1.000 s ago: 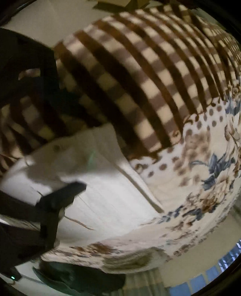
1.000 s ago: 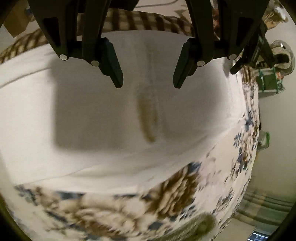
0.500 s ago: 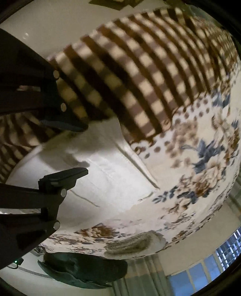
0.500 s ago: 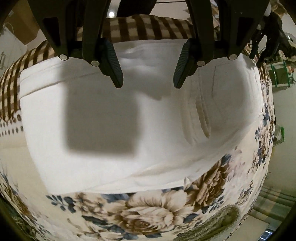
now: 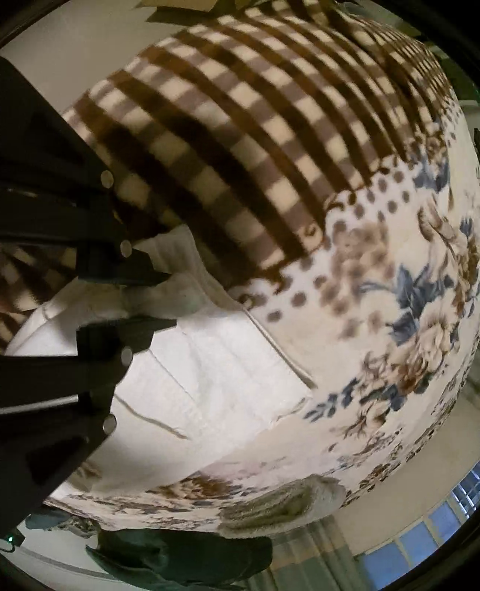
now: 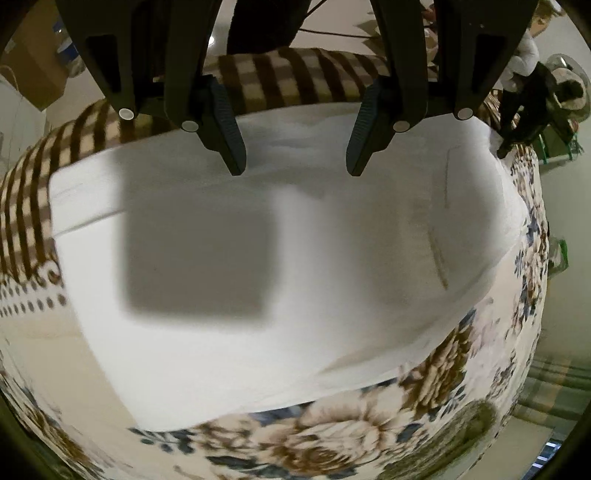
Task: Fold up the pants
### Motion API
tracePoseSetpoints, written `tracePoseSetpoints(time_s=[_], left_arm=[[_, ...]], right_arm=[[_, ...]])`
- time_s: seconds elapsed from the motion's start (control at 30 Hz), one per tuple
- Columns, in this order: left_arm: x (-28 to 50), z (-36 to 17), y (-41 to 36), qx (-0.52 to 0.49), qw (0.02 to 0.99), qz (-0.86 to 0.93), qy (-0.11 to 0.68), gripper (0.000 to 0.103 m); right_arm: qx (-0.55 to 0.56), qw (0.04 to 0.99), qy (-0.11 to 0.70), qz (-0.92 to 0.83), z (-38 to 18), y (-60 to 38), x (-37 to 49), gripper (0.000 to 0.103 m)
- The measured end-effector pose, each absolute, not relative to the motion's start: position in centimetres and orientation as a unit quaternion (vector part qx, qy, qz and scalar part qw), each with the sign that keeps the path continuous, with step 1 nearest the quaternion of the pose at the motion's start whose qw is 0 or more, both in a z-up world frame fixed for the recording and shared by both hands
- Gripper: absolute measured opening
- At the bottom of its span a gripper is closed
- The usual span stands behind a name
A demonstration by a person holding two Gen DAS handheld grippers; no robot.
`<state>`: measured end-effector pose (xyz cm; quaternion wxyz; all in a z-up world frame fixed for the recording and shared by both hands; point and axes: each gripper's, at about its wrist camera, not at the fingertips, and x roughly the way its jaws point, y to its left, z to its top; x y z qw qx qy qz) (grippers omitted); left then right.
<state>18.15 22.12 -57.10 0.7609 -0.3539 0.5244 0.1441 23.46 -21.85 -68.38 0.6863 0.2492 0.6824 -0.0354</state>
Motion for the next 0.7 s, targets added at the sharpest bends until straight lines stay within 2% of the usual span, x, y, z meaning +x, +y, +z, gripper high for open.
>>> tracePoseSetpoints(time_s=[0.03, 0.13, 0.17, 0.2, 0.43, 0.47, 0.5, 0.6, 0.7], left_arm=[[17.6, -56.4, 22.2, -0.365, 0.760, 0.139, 0.520, 0.017], [15.7, -54.6, 22.3, -0.386, 0.761, 0.150, 0.500, 0.041], [15.1, -54.4, 22.5, -0.396, 0.758, 0.156, 0.494, 0.058], [14.6, -54.6, 22.7, -0.410, 0.753, 0.161, 0.489, 0.069], [15.3, -60.5, 23.2, -0.479, 0.709, 0.167, 0.490, 0.069], [15.5, -60.4, 23.3, -0.477, 0.714, 0.172, 0.483, 0.064], [15.6, -59.9, 23.4, -0.473, 0.729, 0.171, 0.465, 0.039], [15.8, -58.0, 22.3, -0.428, 0.764, 0.172, 0.451, 0.027], [15.1, -57.3, 21.6, -0.417, 0.786, 0.158, 0.429, 0.028]], right_arm=[[0.256, 0.686, 0.680, -0.037, -68.2, -22.5, 23.2, 0.059], [0.270, 0.687, 0.673, -0.050, -67.9, -24.2, 22.7, 0.059], [0.272, 0.686, 0.673, -0.055, -67.8, -24.6, 22.6, 0.059], [0.275, 0.685, 0.672, -0.059, -67.8, -25.0, 22.6, 0.059], [0.273, 0.686, 0.671, -0.070, -68.4, -25.9, 23.5, 0.059], [0.271, 0.687, 0.670, -0.069, -68.4, -25.6, 23.7, 0.059], [0.267, 0.689, 0.670, -0.067, -68.4, -25.3, 23.9, 0.059], [0.255, 0.694, 0.670, -0.061, -68.6, -24.3, 24.6, 0.059], [0.252, 0.693, 0.673, -0.055, -69.0, -23.4, 25.2, 0.059]])
